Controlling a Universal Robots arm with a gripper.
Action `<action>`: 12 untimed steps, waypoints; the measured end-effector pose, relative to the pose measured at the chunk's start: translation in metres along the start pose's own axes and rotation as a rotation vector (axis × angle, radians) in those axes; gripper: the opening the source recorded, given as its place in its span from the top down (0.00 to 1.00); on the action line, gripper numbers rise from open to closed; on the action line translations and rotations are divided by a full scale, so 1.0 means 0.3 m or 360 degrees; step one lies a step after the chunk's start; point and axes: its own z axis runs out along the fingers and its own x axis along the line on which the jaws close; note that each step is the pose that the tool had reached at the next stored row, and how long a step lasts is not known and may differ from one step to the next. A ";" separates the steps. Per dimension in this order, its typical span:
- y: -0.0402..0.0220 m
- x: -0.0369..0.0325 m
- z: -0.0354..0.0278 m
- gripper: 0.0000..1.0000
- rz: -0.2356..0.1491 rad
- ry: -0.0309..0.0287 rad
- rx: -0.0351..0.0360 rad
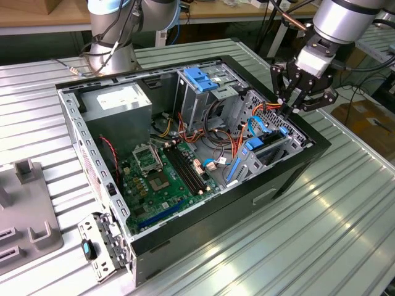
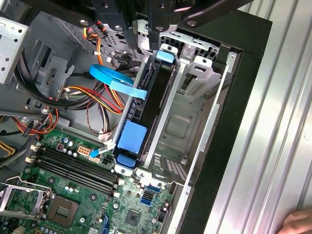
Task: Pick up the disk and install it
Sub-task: 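Insert the second disk wire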
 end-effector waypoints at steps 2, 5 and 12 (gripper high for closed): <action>0.000 0.000 0.000 0.76 0.0000 0.00000 0.0000; 0.000 0.000 0.000 0.76 0.0000 0.00000 0.0000; -0.001 0.000 0.000 0.76 -0.0090 -0.00063 0.0001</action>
